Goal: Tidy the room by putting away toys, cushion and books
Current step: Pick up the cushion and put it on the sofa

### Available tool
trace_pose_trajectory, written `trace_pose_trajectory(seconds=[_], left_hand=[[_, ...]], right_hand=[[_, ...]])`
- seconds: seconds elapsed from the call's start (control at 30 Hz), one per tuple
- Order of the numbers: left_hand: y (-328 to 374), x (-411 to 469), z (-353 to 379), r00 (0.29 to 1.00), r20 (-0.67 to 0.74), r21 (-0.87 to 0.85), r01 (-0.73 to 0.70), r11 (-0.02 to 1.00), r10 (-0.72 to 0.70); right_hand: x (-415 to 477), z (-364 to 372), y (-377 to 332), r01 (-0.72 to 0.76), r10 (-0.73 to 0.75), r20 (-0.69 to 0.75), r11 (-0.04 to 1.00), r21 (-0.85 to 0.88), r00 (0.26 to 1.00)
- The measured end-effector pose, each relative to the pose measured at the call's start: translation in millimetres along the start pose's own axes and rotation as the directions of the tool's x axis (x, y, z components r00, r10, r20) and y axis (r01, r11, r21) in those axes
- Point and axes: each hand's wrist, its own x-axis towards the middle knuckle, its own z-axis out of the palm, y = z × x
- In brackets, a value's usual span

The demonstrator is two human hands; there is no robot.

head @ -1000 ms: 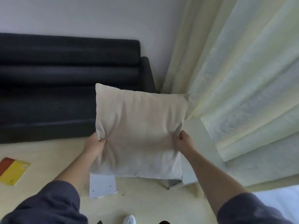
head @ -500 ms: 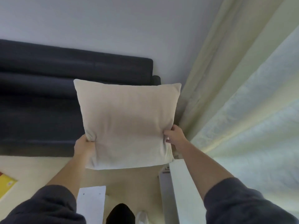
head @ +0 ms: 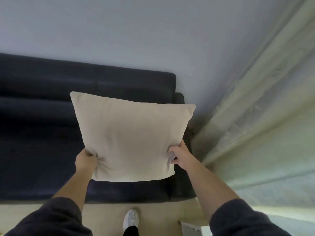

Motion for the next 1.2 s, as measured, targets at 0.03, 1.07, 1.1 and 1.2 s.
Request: trace_pose_trajectory(seconds=[0.03,1.07,1.1,1.2], left_hand=[[7,26,11,1.0,0.005,-0.003,0.017,1.0,-0.017],[73,270,182,0.856,0.469,-0.268,0.372,0.889,-0.217],[71,268,181,0.861,0.466,-0.263,0.353,0.898,-0.202],[70,254,170,0.885,0.45,-0.277,0.261,0.925,-0.115]], right_hand=[[27,8,-7,-0.011,0.011,-0.016,1.0,0.009,1.0],[313,32,-51,-0.17,0.182,-0.223,0.983,0.074,0.958],[312,31,-49,-0.189,0.198,-0.21,0.98,0.061,0.957],[296,31,-45,-0.149,0.16,-0.241,0.987,0.065,0.957]])
